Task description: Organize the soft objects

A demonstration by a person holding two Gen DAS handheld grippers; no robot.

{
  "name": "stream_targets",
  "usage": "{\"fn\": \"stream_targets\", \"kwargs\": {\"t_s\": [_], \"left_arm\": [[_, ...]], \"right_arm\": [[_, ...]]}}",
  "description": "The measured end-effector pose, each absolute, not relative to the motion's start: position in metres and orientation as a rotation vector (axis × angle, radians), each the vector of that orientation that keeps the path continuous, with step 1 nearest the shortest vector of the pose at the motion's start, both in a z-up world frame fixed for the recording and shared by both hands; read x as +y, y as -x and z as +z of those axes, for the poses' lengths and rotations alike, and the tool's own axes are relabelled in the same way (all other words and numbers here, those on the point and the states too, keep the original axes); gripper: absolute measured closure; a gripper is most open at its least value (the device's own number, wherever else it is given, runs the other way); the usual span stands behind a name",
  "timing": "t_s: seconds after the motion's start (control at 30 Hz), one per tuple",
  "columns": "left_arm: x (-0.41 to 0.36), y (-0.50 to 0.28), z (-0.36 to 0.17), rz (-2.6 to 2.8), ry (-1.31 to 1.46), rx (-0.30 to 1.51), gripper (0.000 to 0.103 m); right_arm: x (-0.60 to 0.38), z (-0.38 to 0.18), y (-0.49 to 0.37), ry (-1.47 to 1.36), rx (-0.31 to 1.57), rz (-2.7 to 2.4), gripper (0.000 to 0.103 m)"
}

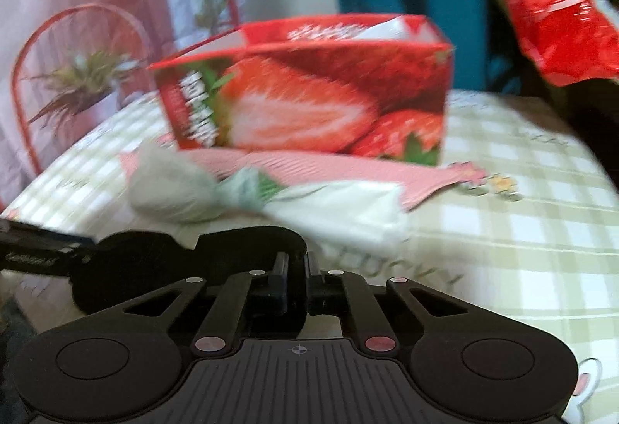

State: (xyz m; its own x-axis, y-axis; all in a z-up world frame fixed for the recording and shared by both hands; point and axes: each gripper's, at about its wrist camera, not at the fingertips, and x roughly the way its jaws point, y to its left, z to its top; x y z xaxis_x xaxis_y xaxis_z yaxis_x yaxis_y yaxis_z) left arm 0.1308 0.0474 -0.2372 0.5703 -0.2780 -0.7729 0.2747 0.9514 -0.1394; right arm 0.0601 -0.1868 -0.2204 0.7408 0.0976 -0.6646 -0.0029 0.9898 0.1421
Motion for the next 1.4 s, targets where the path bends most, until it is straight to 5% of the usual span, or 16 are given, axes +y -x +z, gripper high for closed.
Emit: {"fn": "stream_targets", "kwargs": {"t_s": [0.67,0.77,0.87,1.07,1.2,1.4], "left_arm": [[0.041,-0.132,-0.240,-0.395,0.036,0.899,0.054],[0.043,-0.132,-0.240,-0.348,0.015,0.895,0.079],[0.050,-0.134,-0.240,-0.344,0.049,0.895,0.085],[0.049,-0.134,-0.239,-0.338,0.036,0.889,0.086],[0.048,-0.133,-0.240,-0.337,0.032,0.890,0.086],[0.048,-0.132,-0.240,-0.336,0.033,0.890,0.086]], "right_arm": [[-0.191,-0.232,-0.062,-0.172,0.756,0.037,0.094],[-0.191,-0.231,-0.061,-0.190,0.750,0.060,0.089],[-0.191,-0.231,-0.061,-0.206,0.749,0.069,0.084],[-0.192,-0.232,-0.062,-0.207,0.764,0.053,0.076],[-0.192,-0.233,-0.062,-0.198,0.783,0.024,0.058],[-0.193,-0.236,-0.062,-0.197,0.824,0.008,0.057]]}}
